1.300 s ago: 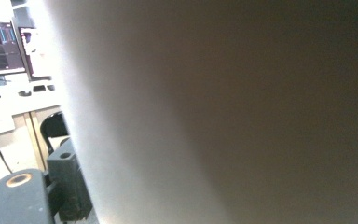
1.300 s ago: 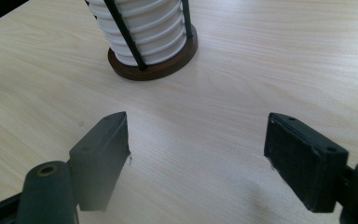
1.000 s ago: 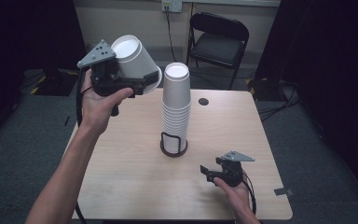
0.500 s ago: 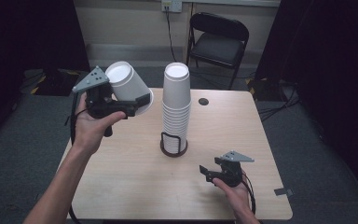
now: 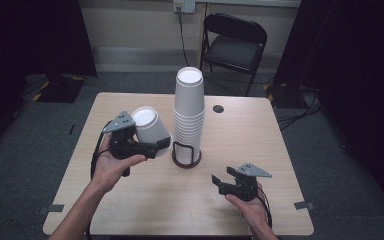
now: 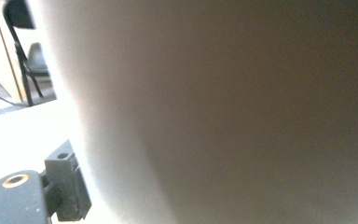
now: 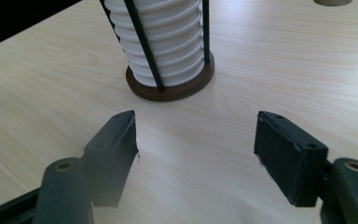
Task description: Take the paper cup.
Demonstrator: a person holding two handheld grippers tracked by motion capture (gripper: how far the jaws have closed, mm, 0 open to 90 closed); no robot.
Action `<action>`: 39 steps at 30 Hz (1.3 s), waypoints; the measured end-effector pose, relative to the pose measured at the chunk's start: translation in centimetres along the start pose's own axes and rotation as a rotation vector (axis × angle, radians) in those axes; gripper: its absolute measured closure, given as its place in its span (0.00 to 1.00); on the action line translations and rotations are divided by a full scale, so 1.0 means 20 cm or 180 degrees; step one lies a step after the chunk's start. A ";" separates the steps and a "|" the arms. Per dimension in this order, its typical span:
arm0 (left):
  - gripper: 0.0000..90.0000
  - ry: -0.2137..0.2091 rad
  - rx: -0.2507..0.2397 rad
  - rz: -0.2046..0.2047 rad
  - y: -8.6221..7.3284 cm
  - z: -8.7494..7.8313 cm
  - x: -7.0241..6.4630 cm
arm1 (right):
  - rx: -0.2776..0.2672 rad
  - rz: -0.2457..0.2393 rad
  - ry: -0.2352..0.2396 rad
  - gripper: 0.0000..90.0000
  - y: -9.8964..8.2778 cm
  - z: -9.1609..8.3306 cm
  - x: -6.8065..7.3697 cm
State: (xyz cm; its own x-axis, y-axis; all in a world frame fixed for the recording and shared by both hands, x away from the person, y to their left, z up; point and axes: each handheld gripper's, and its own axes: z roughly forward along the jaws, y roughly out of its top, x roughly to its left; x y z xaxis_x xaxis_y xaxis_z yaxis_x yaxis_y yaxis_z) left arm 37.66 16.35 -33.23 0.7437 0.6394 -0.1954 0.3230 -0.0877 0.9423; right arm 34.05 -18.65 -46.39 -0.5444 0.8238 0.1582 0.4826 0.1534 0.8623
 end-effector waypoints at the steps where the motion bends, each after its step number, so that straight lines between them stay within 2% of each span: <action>1: 0.13 -0.0011 0.0027 -0.0035 -0.02 0.01 0.00 | -0.0014 -0.0001 0.0008 0.33 0.00 0.00 0.00; 3: 0.13 -0.0030 0.0049 -0.0060 -0.04 0.02 -0.01 | -0.0028 -0.0005 0.0017 0.34 0.00 0.00 0.01; 6: 0.13 -0.0090 0.0170 -0.0207 -0.10 0.05 -0.03 | -0.0064 -0.0013 0.0081 0.35 0.00 0.00 0.03; 10: 0.13 -0.0126 0.0237 -0.0273 -0.14 0.08 -0.05 | -0.0109 -0.0015 0.0135 0.35 0.00 0.00 0.04; 15: 0.13 -0.0175 0.0300 -0.0459 -0.20 0.12 -0.07 | -0.0221 -0.0005 0.0180 0.38 0.00 -0.01 0.07; 16: 0.13 -0.0168 0.0305 -0.0529 -0.22 0.14 -0.08 | -0.0237 -0.0018 0.0205 0.38 0.00 0.00 0.09; 20: 0.13 -0.0189 0.0375 -0.0591 -0.24 0.16 -0.09 | -0.0275 -0.0021 0.0258 0.40 0.00 0.00 0.10; 22: 0.13 -0.0230 0.0416 -0.0723 -0.26 0.17 -0.09 | -0.0348 -0.0068 0.0314 0.43 0.00 -0.01 0.11; 23: 0.13 -0.0230 0.0416 -0.0723 -0.26 0.17 -0.09 | -0.0348 -0.0068 0.0314 0.43 0.00 -0.01 0.11; 27: 0.13 -0.0260 0.0530 -0.0905 -0.32 0.20 -0.11 | -0.0435 -0.0175 0.0413 0.48 0.00 -0.01 0.14; 31: 0.13 -0.0309 0.0567 -0.1005 -0.34 0.22 -0.12 | -0.0460 -0.0246 0.0497 0.52 -0.01 -0.01 0.17; 32: 0.13 -0.0347 0.0567 -0.1127 -0.35 0.24 -0.12 | -0.0456 -0.0292 0.0478 0.54 -0.01 0.00 0.17; 35: 0.13 -0.0362 0.0558 -0.1192 -0.37 0.25 -0.12 | -0.0476 -0.0309 0.0442 0.56 -0.01 0.00 0.18; 37: 0.13 -0.0359 0.0576 -0.1271 -0.37 0.26 -0.12 | -0.0464 -0.0328 0.0480 0.58 -0.01 0.00 0.19; 39: 0.13 -0.0419 0.0573 -0.1418 -0.38 0.27 -0.13 | -0.0462 -0.0355 0.0521 0.58 -0.02 0.00 0.20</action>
State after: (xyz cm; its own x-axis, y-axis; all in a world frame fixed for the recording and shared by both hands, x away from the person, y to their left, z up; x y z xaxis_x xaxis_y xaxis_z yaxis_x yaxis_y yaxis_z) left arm 36.53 11.21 -41.45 0.5743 0.5438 -0.6120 0.7135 0.0341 0.6998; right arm 31.76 -15.39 -46.09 -0.6984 0.7049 0.1238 0.3161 0.1485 0.9370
